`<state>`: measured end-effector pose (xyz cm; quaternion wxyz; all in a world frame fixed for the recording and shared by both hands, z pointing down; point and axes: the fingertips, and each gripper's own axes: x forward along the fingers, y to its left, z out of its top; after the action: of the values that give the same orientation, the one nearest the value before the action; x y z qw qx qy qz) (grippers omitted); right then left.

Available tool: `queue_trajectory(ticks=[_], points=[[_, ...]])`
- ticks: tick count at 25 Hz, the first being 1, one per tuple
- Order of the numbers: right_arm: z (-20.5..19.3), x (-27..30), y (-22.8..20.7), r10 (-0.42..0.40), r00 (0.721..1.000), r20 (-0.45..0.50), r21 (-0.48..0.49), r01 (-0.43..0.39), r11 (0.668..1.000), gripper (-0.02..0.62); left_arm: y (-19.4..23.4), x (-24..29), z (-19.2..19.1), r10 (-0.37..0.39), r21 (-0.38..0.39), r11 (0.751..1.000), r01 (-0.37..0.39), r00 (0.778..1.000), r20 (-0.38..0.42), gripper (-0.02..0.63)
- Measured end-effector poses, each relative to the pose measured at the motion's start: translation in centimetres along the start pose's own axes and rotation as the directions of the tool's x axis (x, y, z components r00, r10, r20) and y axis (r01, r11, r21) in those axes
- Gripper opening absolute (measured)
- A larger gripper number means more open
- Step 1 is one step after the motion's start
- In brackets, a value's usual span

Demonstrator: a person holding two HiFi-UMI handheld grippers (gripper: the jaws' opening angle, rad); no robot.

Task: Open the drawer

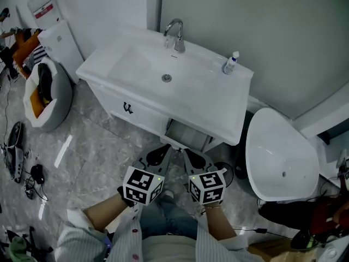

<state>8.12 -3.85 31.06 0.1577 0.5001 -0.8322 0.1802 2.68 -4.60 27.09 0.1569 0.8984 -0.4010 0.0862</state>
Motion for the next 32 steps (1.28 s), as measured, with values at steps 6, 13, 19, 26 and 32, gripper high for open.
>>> queue_trajectory(ticks=[6, 13, 19, 26, 32], points=[[4.8, -3.1, 1.0, 0.009, 0.994, 0.105, -0.021, -0.007, 1.0, 0.008, -1.5, -1.6, 3.7, -0.037, 0.018, 0.999, 0.036, 0.997, 0.066, 0.015], [8.6, -5.2, 2.3, 0.054, 0.984, 0.17, -0.038, -0.048, 0.998, 0.009, -2.9, -2.3, 6.7, -0.081, 0.006, 0.997, 0.081, 0.991, 0.102, 0.015], [10.0, -5.6, 3.6, 0.095, 0.98, 0.176, -0.052, -0.087, 0.995, 0.008, -2.1, -3.5, 8.0, -0.07, 0.002, 0.998, 0.07, 0.991, 0.114, 0.015], [10.0, -5.5, 4.9, 0.123, 0.977, 0.176, -0.067, -0.113, 0.991, 0.008, -2.4, -4.5, 8.2, -0.085, 0.033, 0.996, 0.081, 0.989, 0.12, 0.015], [9.9, -5.5, 4.8, 0.117, 0.978, 0.17, -0.06, -0.109, 0.992, 0.008, -3.1, -4.4, 8.0, -0.11, 0.044, 0.993, 0.106, 0.987, 0.117, 0.015]])
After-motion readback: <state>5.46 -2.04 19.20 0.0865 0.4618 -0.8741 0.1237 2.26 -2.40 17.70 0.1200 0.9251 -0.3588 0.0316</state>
